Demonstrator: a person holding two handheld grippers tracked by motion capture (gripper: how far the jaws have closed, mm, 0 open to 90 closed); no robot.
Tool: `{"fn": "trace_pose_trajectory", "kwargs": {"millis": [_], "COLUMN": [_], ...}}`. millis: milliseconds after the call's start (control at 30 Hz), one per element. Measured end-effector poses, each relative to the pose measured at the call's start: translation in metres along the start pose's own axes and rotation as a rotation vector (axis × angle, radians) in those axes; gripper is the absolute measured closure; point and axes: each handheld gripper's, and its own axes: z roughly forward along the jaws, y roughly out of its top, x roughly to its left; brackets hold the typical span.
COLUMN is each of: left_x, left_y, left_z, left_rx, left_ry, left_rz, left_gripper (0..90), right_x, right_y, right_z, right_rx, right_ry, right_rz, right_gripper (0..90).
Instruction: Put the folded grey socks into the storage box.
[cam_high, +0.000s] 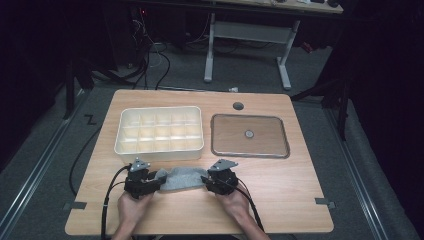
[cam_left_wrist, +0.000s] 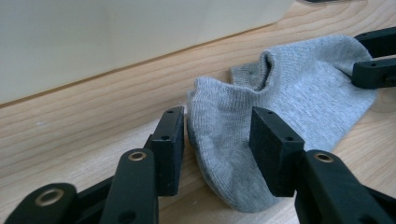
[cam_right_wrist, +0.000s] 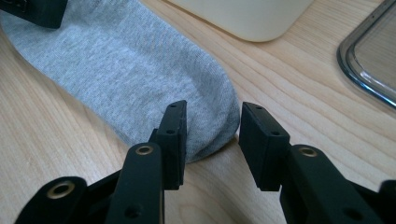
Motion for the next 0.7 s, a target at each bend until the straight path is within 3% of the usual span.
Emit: {"fn": "trace_pose_trajectory", "kwargs": {"millis": [167, 467, 700], "left_x": [-0.007, -0.018, -0.026], "left_y": [0.005, 0.008, 0.01], "left_z": [0.005, 0.016, 0.023], "left_rx": [-0.004, -0.007, -0.002], "left_ry": [-0.005, -0.025, -0.047], "left_rz": [0.024, 0.025, 0.022], "left_gripper": [55.5, 54.0, 53.0], "right_x": [-0.005, -0.019, -0.026], "right_y": [-0.006, -0.02, -0.027], "right_z": [-0.007, -0.022, -0.029], "right_rx": [0.008, 0.002, 0.002], "right_ry": [-0.005, -0.025, -0.043], "right_rz": [0.021, 0.077, 0.088], "right_gripper": [61.1, 59.8, 59.4]}}
